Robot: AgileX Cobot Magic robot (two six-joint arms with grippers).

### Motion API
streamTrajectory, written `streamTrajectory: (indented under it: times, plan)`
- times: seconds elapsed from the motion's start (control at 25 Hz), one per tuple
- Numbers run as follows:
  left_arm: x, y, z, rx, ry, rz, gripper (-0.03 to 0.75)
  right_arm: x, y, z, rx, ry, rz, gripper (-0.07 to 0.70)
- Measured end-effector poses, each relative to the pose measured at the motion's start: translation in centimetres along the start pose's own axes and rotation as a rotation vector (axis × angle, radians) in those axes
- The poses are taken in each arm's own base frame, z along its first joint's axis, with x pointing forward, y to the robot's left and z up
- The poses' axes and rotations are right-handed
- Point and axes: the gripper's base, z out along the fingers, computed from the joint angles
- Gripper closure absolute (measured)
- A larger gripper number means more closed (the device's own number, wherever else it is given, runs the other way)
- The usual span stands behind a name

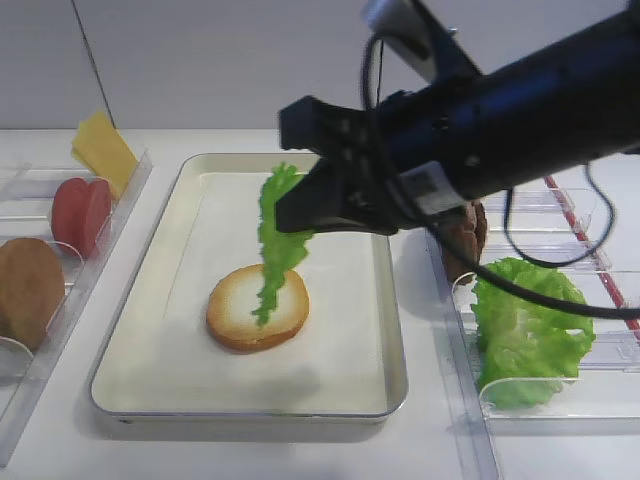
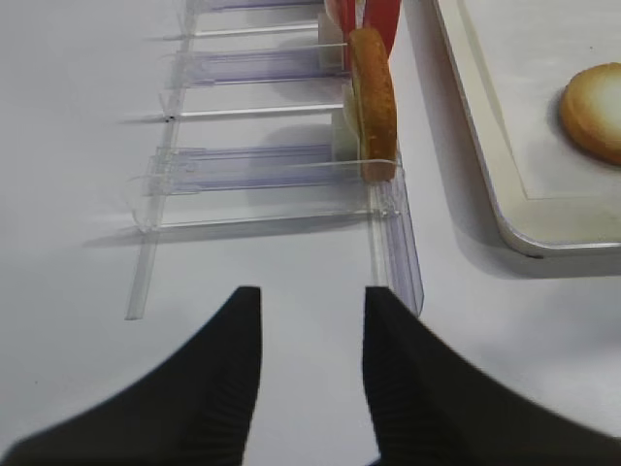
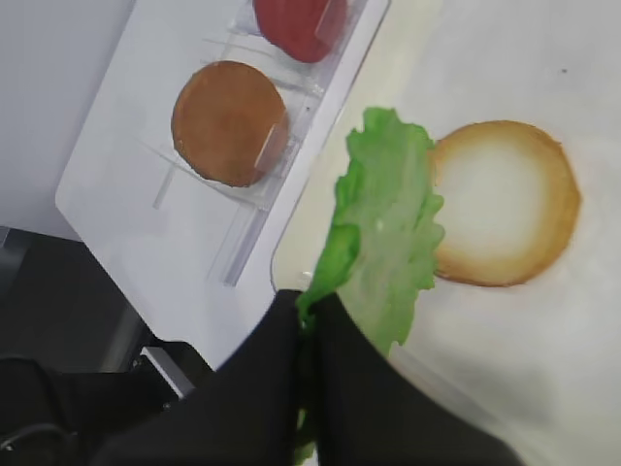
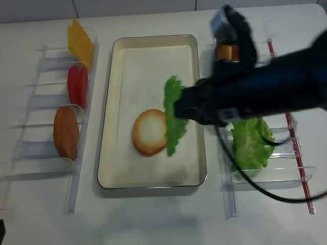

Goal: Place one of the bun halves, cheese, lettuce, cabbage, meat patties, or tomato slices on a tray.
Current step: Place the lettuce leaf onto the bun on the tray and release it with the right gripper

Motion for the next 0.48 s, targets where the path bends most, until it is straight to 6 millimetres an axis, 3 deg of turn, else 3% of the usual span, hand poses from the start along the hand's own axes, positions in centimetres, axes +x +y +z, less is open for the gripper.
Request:
streamTrajectory:
  times: [0.28,0.48]
  plan:
    - [0.0,0.0,0.0,0.0,0.0,0.0,0.458,-2.4,0.3,6.8,-0.022,0.076,0.01,0.614]
    - [0.0,0.0,0.0,0.0,0.0,0.0,0.458,-3.0,-1.0,9.6,-0.031,0.089,0.05,0.614]
